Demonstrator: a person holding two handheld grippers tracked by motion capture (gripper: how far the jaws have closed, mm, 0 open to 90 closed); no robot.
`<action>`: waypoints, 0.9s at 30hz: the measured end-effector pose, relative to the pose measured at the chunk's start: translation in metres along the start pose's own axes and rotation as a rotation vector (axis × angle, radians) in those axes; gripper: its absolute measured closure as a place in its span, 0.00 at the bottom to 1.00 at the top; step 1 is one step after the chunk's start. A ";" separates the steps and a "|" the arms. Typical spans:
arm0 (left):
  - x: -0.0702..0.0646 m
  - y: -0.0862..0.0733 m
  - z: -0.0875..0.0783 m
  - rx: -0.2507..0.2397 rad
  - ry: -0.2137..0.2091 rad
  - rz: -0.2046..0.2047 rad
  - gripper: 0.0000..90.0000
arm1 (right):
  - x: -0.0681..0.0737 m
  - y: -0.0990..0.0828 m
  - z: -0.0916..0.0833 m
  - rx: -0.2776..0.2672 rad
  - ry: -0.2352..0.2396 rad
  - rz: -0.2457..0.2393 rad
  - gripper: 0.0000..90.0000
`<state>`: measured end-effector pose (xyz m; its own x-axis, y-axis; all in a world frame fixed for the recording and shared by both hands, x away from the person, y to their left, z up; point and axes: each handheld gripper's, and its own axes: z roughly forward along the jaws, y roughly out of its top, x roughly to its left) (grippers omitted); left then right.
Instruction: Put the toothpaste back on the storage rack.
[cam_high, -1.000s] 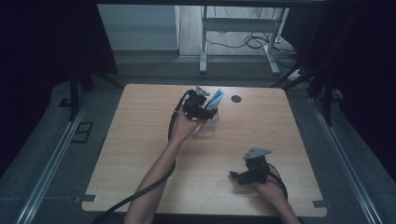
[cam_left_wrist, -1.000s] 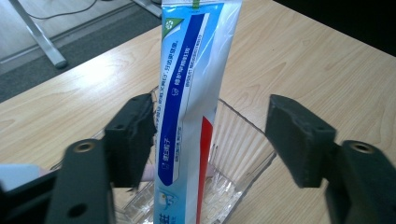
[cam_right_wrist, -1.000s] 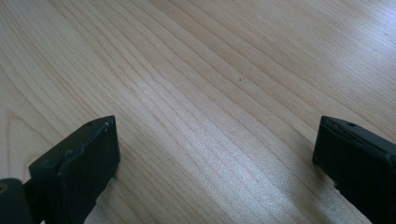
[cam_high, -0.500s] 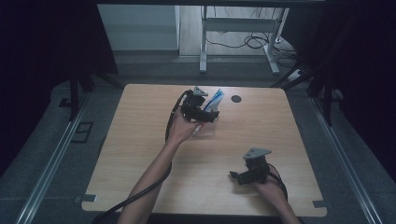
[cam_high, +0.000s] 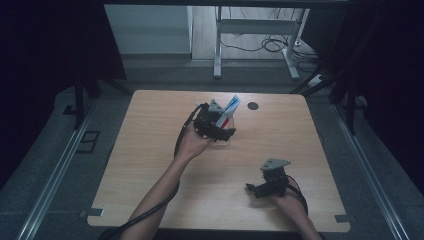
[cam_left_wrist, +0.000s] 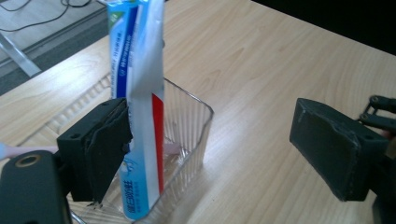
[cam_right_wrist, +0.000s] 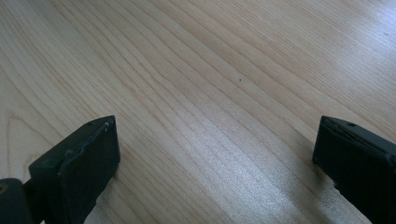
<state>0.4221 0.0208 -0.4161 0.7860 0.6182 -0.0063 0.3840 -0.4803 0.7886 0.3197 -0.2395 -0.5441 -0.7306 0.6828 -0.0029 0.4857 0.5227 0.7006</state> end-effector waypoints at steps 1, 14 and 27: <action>-0.001 -0.001 0.000 0.001 -0.008 0.002 0.15 | 0.000 0.000 0.000 0.000 -0.001 -0.001 0.00; -0.006 -0.016 -0.009 -0.017 -0.035 -0.019 0.12 | 0.000 0.000 0.000 0.000 0.000 -0.001 0.00; -0.012 -0.027 -0.019 -0.023 -0.042 0.002 0.12 | 0.000 0.000 0.000 -0.001 -0.001 0.000 0.00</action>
<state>0.3924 0.0383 -0.4256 0.8066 0.5904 -0.0300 0.3714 -0.4666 0.8027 0.3197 -0.2395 -0.5442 -0.7306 0.6828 -0.0036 0.4851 0.5227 0.7010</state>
